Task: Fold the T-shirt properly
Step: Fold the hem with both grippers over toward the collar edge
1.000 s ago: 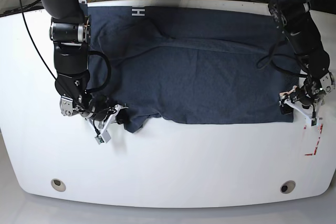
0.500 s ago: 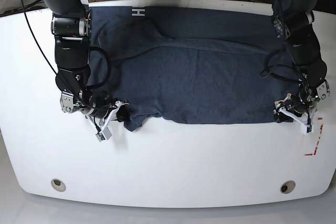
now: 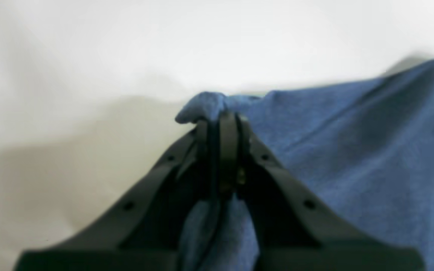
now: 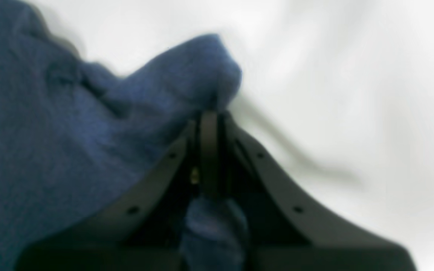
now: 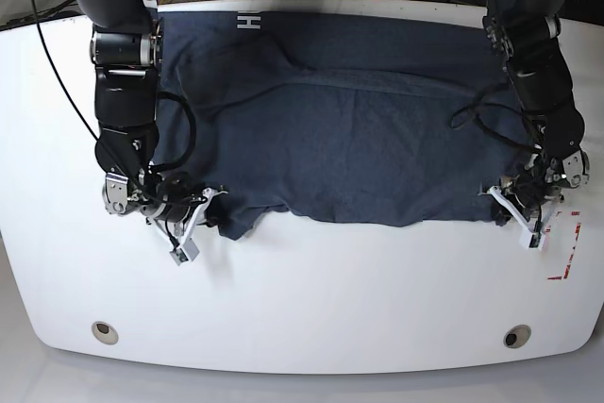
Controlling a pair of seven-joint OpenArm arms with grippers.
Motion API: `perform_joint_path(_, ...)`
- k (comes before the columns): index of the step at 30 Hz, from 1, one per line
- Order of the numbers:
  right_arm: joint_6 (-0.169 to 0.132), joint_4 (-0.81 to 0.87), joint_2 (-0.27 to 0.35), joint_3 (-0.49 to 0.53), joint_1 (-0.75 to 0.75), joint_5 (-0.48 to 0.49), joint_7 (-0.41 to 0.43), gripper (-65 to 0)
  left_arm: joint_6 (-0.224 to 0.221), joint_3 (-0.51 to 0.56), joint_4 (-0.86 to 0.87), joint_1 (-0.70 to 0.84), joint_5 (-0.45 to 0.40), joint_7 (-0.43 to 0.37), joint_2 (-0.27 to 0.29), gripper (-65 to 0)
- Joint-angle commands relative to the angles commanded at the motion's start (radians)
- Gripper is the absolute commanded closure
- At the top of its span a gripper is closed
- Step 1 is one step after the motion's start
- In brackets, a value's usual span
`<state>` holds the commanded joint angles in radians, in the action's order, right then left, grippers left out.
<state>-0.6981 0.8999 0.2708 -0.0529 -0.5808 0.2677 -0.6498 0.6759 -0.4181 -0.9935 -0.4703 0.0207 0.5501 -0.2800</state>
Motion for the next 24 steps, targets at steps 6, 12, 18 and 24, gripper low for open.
perform_joint_path(6, 0.0, 0.17, 0.008, 0.0, 0.006, 0.0, -0.106, 0.0, 0.008, 0.0, -0.143, 0.031, 0.002, 0.074, 0.002, 0.0)
perform_joint_path(12, 0.0, 0.321, 0.026, -0.002, 0.041, 0.005, -0.199, 0.0, 0.022, 0.0, -0.239, 0.092, 0.002, 0.078, 0.002, 0.0)
perform_joint_path(18, 0.0, 0.512, 0.038, -0.009, 0.135, 0.008, -0.288, 0.0, 0.022, -0.002, -0.347, 0.169, 0.003, 0.078, 0.0, 0.0)
perform_joint_path(24, 0.0, 0.695, 0.032, -0.13, 0.262, 0.008, -0.382, 0.0, 0.022, -0.002, -0.474, 0.258, 0.003, 0.114, 0.002, 0.0)
